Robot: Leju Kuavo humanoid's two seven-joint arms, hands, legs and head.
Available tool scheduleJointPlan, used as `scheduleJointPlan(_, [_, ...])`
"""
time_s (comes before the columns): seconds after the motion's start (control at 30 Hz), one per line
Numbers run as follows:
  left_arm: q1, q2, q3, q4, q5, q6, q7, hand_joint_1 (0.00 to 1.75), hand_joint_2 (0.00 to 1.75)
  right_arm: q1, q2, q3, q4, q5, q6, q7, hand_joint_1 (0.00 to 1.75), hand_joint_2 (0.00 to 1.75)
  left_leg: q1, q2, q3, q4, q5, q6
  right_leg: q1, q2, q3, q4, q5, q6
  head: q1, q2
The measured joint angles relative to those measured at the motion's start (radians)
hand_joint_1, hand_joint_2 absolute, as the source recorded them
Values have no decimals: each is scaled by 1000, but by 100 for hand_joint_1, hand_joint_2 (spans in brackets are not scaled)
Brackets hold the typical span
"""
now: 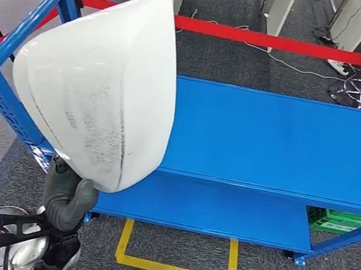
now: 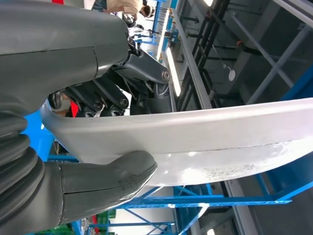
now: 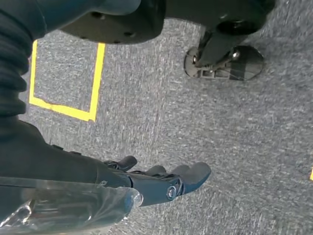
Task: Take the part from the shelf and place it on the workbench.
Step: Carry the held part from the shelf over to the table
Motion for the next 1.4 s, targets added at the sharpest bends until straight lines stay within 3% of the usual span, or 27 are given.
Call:
scheduleJointPlan(0.03, [-1, -1, 1, 1, 2, -1, 0, 175, 175, 0, 1, 0, 0, 4, -4, 12, 0, 175, -1, -1, -1, 4, -2, -8, -2, 5, 17, -31, 5, -6, 1, 0])
scheduleJointPlan(0.13, [-4, -5, 1, 4, 11, -2, 0, 175, 175, 1, 2, 0, 1, 21, -28, 76, 0, 175, -2, -1, -1, 3, 0, -22, 1, 12, 16, -32, 2, -43, -5, 0])
scheduleJointPlan(0.2, [-8, -8, 1, 7, 24, -4, 1, 175, 175, 1, 2, -1, 1, 31, -43, 107, 0, 175, -1, 3, -14, 32, -23, -26, 3, 11, 16, -32, 2, -60, -7, 0])
scheduleJointPlan(0.3, [-14, -12, 1, 9, 45, -4, 8, 175, 175, 1, 2, -1, 1, 38, -59, 125, 0, 175, -5, 6, -104, 215, -113, -24, 8, 8, 16, -33, 1, -74, -11, 0])
scheduleJointPlan(0.33, [-15, -13, 1, 11, 50, -4, 11, 175, 175, 2, 2, -1, 1, 39, -60, 129, 0, 175, -6, 6, -133, 272, -131, -22, 10, 7, 16, -33, 1, -76, -11, 0])
scheduleJointPlan(0.37, [-15, -13, 1, 13, 55, -4, 15, 175, 175, 2, 2, -1, 1, 40, -61, 132, 0, 175, -8, 6, -148, 299, -130, -18, 13, 6, 17, -33, 0, -77, -11, 0])
scheduleJointPlan(0.4, [-15, -14, 1, 14, 60, -5, 19, 175, 175, 3, 2, -1, 1, 43, -63, 137, 0, 175, -10, 6, -145, 286, -110, -12, 15, 6, 17, -33, 0, -77, -11, 0])
scheduleJointPlan(0.47, [-16, -15, 0, 16, 74, -12, 32, 175, 175, 2, 2, 1, 1, 55, -71, 153, 0, 175, -16, 6, -91, 174, -40, 3, 18, 8, 20, -33, -1, -76, -11, 0])
scheduleJointPlan(0.53, [-21, -16, -2, 19, 89, -24, 50, 175, 175, 2, 2, 5, 1, 77, -85, 182, 0, 175, -22, 6, -36, 61, -3, 13, 24, 9, 19, -30, -4, -70, -11, 0])
scheduleJointPlan(0.63, [-26, -16, -7, 26, 103, -38, 72, 175, 175, 3, 2, 16, 1, 108, -111, 229, 0, 175, -23, 4, -23, 22, -5, 15, 25, 7, 16, -36, -2, -55, -10, 0])
scheduleJointPlan(0.7, [-27, -16, -10, 29, 103, -40, 80, 175, 175, 3, 2, 24, 1, 121, -135, 247, 0, 175, -20, 4, -20, 17, -2, 24, 24, 4, 7, -19, -18, -45, -8, 0])
scheduleJointPlan(0.73, [-27, -16, -13, 30, 101, -40, 83, 175, 175, 4, 2, 28, 1, 124, -147, 253, 0, 175, -18, 5, -19, 14, -1, 28, 23, 1, -10, 18, -41, -42, -6, 0])
scheduleJointPlan(0.8, [-27, -16, -18, 33, 98, -40, 88, 175, 175, 4, 2, 31, 1, 126, -166, 259, 0, 175, -18, 6, -18, 14, -3, 33, 23, -4, -69, 146, -103, -36, -3, 0])
scheduleJointPlan(0.83, [-26, -15, -20, 35, 98, -40, 91, 175, 175, 4, 2, 32, 1, 125, -171, 261, 0, 175, -19, 6, -18, 14, -3, 34, 23, -5, -98, 206, -124, -34, -3, 0])
scheduleJointPlan(0.87, [-25, -15, -20, 37, 98, -40, 94, 175, 175, 5, 2, 33, 1, 124, -175, 262, 0, 175, -19, 6, -17, 14, -4, 35, 23, -5, -115, 238, -127, -32, -2, 0])
scheduleJointPlan(0.9, [-24, -15, -21, 39, 98, -40, 95, 175, 175, 5, 2, 34, 1, 124, -177, 263, 0, 175, -19, 5, -15, 15, -4, 35, 23, -5, -112, 231, -111, -31, -2, 0])
scheduleJointPlan(0.93, [-23, -15, -21, 40, 98, -40, 96, 175, 175, 5, 2, 35, 1, 123, -178, 263, 0, 175, -18, 5, -12, 15, -6, 34, 23, -5, -90, 184, -79, -32, -2, 0])
scheduleJointPlan(1.0, [-23, -15, -21, 40, 96, -40, 98, 175, 175, 3, 2, 36, 1, 123, -179, 263, 0, 175, -20, 4, -7, 16, -10, 27, 22, -6, -19, 43, -17, -34, -1, 0])
scheduleJointPlan(1.07, [-24, -14, -22, 41, 88, -39, 106, 175, 175, 1, 2, 37, 1, 121, -179, 264, 0, 175, -24, 3, -6, 18, -11, 18, 23, -3, 20, -33, 3, -43, -3, 0])
scheduleJointPlan(1.17, [-25, -14, -23, 47, 71, -34, 125, 175, 175, 3, 2, 37, 1, 119, -178, 267, 0, 175, -23, 3, -5, 16, -12, 5, 25, -2, 21, -38, 4, -63, -4, 0])
scheduleJointPlan(1.2, [-25, -13, -24, 49, 68, -33, 128, 175, 175, 3, 2, 37, 1, 119, -178, 267, 0, 175, -23, 4, -9, 27, -24, 0, 23, -3, 21, -40, 7, -70, -5, 0])
scheduleJointPlan(1.27, [-26, -12, -24, 53, 65, -27, 131, 175, 175, 2, 2, 37, 1, 119, -178, 267, 0, 175, -22, 5, -41, 107, -81, -9, 20, -5, 20, -42, 13, -79, -9, 0])
scheduleJointPlan(1.33, [-27, -10, -24, 59, 63, -19, 132, 175, 175, 2, 2, 37, 1, 119, -179, 267, 0, 175, -21, 5, -96, 234, -145, -14, 21, -6, 15, -41, 15, -82, -12, 0])
scheduleJointPlan(1.37, [-27, -8, -24, 63, 62, -15, 132, 175, 175, 3, 2, 37, 1, 119, -179, 267, 0, 175, -21, 5, -113, 274, -157, -14, 21, -7, 12, -41, 16, -83, -12, 0])
scheduleJointPlan(1.4, [-26, -7, -24, 66, 62, -10, 133, 175, 175, 3, 2, 37, 1, 119, -179, 267, 0, 175, -21, 5, -114, 281, -150, -13, 21, -8, 10, -41, 18, -83, -12, 0])
